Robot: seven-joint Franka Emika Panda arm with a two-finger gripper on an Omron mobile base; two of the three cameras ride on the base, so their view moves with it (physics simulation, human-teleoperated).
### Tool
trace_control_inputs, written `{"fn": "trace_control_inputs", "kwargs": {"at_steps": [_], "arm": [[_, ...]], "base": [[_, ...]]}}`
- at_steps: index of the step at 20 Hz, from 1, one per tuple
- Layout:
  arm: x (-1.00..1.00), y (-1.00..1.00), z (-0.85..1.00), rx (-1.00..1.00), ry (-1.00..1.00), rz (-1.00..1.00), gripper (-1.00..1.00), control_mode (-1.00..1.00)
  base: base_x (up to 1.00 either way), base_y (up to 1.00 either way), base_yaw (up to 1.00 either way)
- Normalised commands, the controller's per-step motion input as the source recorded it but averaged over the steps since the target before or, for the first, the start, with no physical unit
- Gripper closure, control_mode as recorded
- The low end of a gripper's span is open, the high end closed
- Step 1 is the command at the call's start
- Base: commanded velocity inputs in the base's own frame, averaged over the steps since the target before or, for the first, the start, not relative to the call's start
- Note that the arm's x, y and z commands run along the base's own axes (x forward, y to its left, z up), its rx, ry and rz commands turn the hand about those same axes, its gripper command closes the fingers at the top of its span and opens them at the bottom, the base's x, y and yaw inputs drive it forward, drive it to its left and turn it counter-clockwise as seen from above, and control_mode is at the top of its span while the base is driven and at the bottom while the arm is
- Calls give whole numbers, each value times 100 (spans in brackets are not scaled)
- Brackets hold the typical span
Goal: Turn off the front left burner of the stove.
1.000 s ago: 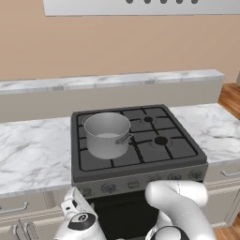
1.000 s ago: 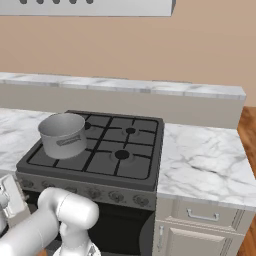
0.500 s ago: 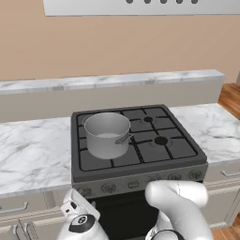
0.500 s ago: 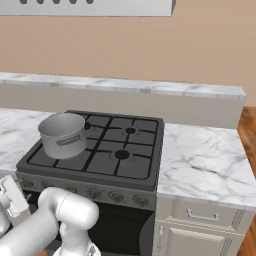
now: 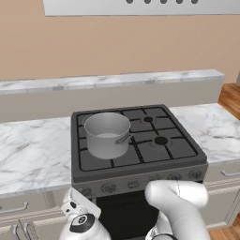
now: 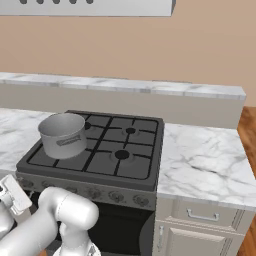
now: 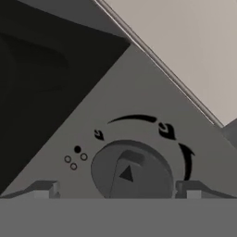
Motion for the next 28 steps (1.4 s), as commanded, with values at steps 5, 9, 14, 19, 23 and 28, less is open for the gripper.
{"fn": "trace_control_inputs", "kwargs": {"at_steps": [5,9,14,19,23,28], "arm": [[23,1,0,-1,-2,0,-100,-100],[14,14,-1,0,-1,1,-100,-100],[22,0,0,-1,-1,1,-100,-100],[5,0,-1,-1,-2,0,-100,-100],[15,0,0,0,-2,0,100,-100],[26,0,0,0,-3,0,100,-100]], "base": [[0,0,0],[0,0,0],[0,0,0],[0,0,0],[0,0,0],[0,0,0]]}}
